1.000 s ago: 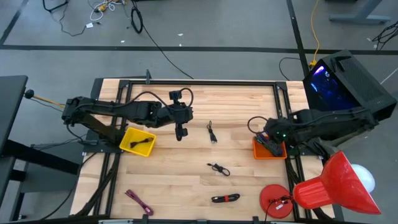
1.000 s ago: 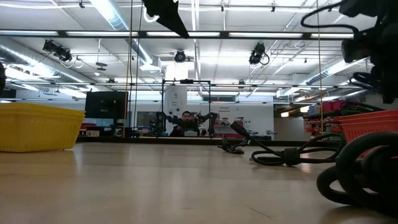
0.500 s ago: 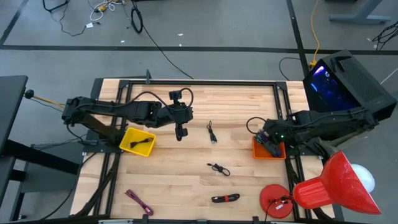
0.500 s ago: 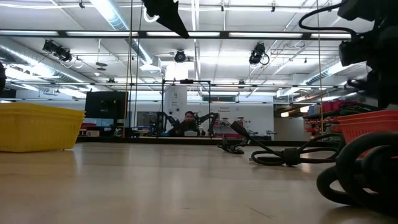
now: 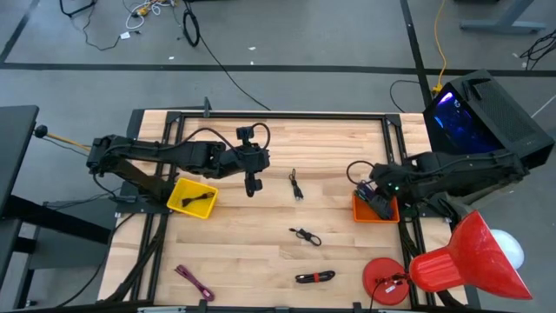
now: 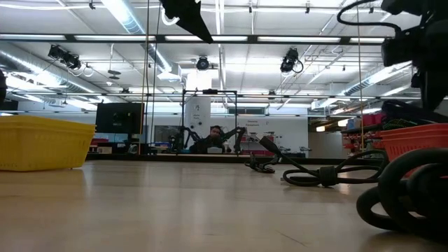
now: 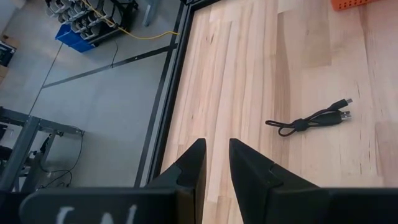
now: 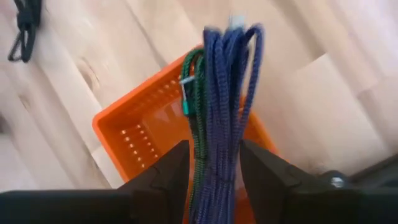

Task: Pick & Place USB Port
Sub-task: Put the black charger cable into the orange basket, then put the black charger cable into the yellow basket

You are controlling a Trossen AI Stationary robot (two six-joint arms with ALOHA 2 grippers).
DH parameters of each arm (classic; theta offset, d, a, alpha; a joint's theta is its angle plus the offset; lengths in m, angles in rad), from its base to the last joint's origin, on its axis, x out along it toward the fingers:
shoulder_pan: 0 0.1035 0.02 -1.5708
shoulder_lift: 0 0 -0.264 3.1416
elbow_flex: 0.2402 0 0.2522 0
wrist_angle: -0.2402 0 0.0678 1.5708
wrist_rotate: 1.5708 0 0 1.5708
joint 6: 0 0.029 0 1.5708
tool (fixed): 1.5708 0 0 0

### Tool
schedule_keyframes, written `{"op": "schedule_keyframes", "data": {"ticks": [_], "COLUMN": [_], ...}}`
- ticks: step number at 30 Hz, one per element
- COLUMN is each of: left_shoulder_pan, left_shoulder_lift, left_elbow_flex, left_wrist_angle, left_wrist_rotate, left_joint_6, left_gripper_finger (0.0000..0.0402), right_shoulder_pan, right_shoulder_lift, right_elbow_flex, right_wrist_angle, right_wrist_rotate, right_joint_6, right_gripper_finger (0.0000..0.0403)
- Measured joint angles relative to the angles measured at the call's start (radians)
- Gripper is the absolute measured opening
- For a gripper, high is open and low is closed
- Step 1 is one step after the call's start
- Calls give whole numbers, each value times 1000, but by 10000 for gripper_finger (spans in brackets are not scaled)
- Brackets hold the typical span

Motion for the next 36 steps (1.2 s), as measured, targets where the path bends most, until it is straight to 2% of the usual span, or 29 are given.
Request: {"op": "schedule_keyframes", "data": {"ticks": [4,8,12,16,21,27,32,36], "left_shoulder_pan": [0,0,0,0,0,0,-9,-10], "left_shoulder_lift": [0,0,0,0,0,1,1,1], "left_elbow_flex": [0,0,0,0,0,0,0,0], "left_wrist_angle": [0,0,1,1,1,2,1,-18], "left_wrist_rotate": [0,0,0,0,0,0,0,0], "left_joint_6": [0,1,1,0,0,-1,-1,-1], "left_gripper_finger": [76,76,76,76,76,76,76,76], "right_shoulder_pan": [0,0,0,-1,-10,-93,-181,-226], "right_shoulder_lift": [-17,-24,-23,12,132,318,468,586], "right_elbow_flex": [50,80,83,84,84,84,84,84], "right_wrist_angle": [-49,-24,108,330,501,684,876,916], "right_wrist_rotate": [63,127,186,211,227,205,85,75], "right_joint_6": [4,-9,-64,-155,-263,-372,-443,-464], "right_gripper_finger": [141,147,155,163,164,165,165,165]}}
